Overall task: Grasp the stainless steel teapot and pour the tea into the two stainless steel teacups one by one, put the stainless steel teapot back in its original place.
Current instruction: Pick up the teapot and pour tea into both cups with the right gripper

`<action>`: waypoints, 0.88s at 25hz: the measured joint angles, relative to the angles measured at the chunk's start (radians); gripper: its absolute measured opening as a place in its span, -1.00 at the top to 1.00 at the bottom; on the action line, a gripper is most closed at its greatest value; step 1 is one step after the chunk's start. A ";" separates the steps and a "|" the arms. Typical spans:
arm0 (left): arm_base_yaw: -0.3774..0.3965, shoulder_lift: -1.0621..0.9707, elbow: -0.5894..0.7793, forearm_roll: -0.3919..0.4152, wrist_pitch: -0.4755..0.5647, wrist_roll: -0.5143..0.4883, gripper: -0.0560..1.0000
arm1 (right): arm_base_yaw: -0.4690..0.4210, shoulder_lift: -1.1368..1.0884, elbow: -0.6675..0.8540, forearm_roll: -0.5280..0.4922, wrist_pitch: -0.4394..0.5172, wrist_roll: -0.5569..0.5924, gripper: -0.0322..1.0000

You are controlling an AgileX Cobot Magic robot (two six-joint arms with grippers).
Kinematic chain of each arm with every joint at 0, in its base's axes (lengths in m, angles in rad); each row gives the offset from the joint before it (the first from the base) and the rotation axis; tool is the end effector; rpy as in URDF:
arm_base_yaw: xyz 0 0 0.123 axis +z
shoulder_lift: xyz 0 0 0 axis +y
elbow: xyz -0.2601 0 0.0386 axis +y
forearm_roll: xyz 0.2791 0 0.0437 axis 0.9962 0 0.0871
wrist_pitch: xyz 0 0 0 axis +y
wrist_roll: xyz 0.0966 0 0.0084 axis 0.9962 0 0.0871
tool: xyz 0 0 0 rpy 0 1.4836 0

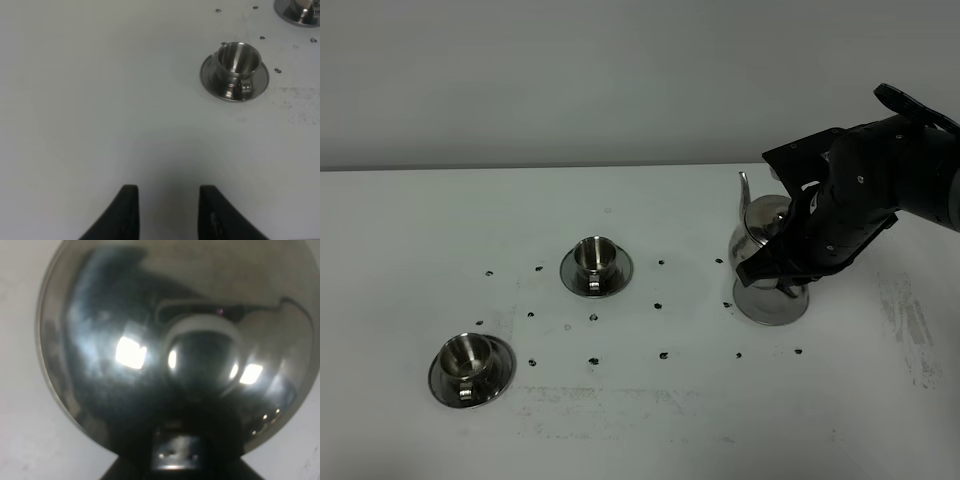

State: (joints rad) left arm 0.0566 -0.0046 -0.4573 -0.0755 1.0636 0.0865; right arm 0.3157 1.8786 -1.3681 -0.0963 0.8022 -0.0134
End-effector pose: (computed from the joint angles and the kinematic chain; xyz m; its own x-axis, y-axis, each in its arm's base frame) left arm 0.0546 -0.0033 0.2764 -0.4896 0.0220 -0.8717 0.0253 0.9996 0.0110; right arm 0.3950 0.1220 0.1700 -0.8677 -0.3678 -0.3343 -0.3582 0.9291 -0.0922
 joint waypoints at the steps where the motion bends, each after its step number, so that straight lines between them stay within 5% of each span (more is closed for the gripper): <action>1: 0.000 0.000 0.000 0.000 0.000 0.000 0.31 | 0.004 -0.013 0.015 -0.001 -0.006 -0.008 0.60; 9: 0.000 0.000 0.000 0.000 0.000 0.001 0.31 | 0.072 -0.018 0.007 -0.078 -0.012 -0.072 0.60; 22: 0.000 0.000 0.000 0.000 0.000 0.001 0.31 | 0.149 0.106 -0.246 -0.122 0.150 -0.299 0.60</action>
State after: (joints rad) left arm 0.0566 -0.0046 -0.4573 -0.0755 1.0636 0.0875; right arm 0.4647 1.9847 -1.6142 -0.2182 0.9525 -0.3127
